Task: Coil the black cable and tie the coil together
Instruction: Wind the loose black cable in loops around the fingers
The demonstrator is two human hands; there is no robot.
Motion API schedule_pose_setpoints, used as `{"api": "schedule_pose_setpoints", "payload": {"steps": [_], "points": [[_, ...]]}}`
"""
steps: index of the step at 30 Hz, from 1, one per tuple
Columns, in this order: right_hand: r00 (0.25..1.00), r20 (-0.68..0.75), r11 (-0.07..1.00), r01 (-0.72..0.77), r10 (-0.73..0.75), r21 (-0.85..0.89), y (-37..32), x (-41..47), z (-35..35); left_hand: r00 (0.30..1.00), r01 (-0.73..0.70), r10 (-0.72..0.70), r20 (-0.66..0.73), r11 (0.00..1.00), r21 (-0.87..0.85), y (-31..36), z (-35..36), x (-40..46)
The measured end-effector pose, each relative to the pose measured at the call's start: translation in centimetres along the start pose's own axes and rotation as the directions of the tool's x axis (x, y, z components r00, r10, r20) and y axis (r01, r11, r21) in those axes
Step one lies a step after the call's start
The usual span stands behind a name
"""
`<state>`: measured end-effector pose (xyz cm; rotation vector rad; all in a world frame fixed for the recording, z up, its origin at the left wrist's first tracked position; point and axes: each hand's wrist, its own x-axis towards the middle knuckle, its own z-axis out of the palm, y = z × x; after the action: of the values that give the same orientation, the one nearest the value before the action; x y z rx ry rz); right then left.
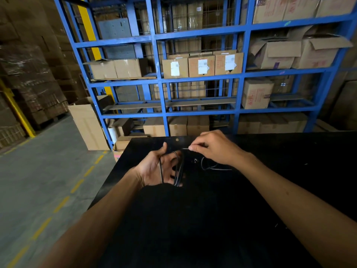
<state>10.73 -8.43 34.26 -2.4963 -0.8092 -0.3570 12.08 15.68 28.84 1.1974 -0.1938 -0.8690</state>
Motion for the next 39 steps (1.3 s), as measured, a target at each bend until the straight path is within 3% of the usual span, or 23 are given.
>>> {"api": "schedule_pose_setpoints", "payload": {"steps": [3, 6, 10, 14, 17, 20, 24, 26, 29, 33, 36, 39], "points": [[0.99, -0.116, 0.985, -0.063, 0.083, 0.163, -1.0, -1.7, 2.2, 0.988, -0.145, 0.138, -0.072, 0.985, -0.098, 1.1, 0.2, 0.5], [0.97, -0.112, 0.901, -0.154, 0.216, 0.405, -1.6, -3.5, 4.6, 0.971, -0.238, 0.23, -0.061, 0.95, -0.202, 2.2, 0.6, 0.7], [0.952, -0.051, 0.671, -0.174, 0.301, 0.721, -1.7, -5.6, 7.6, 0.949, -0.27, 0.303, 0.083, 0.921, -0.28, 3.5, 0.7, 0.6], [0.959, 0.018, 0.585, -0.187, 0.282, 0.789, -1.0, -7.3, 9.5, 0.925, -0.25, 0.325, 0.195, 0.91, -0.33, 4.6, 1.5, 0.2], [0.948, 0.052, 0.618, -0.247, 0.315, 0.747, 0.3, -7.5, 10.1, 0.907, -0.242, 0.329, 0.263, 0.918, -0.316, 4.6, 2.5, -0.6], [0.92, 0.053, 0.694, -0.329, 0.388, 0.64, 1.9, -6.5, 9.4, 0.88, -0.157, 0.24, 0.41, 0.962, -0.224, 3.9, 3.9, -1.3], [0.934, 0.145, 0.861, -0.356, 0.325, 0.362, 4.0, -4.4, 5.8, 0.866, 0.001, 0.026, 0.499, 0.999, -0.054, 2.4, 4.6, -2.1], [0.949, 0.221, 0.951, -0.264, 0.226, 0.161, 4.5, -3.3, 3.4, 0.869, 0.08, -0.079, 0.489, 0.997, 0.019, 1.4, 4.3, -2.5], [0.957, 0.272, 0.995, -0.083, 0.097, -0.064, 4.5, -1.4, 0.1, 0.879, 0.176, -0.196, 0.435, 0.981, 0.087, 0.1, 3.6, -3.0], [0.975, 0.224, 0.991, 0.026, 0.004, -0.13, 4.2, 0.2, -2.7, 0.927, 0.238, -0.264, 0.265, 0.963, 0.126, -0.7, 2.6, -2.5], [0.987, 0.143, 0.952, 0.108, -0.069, -0.286, 2.9, 0.7, -2.7, 0.969, 0.21, -0.224, 0.101, 0.969, 0.132, -0.4, 1.6, -1.7], [0.996, 0.074, 0.975, 0.074, -0.059, -0.209, 1.1, -0.1, -1.1, 0.993, 0.105, -0.1, -0.055, 0.989, 0.107, 0.3, 0.8, -0.9]]}}
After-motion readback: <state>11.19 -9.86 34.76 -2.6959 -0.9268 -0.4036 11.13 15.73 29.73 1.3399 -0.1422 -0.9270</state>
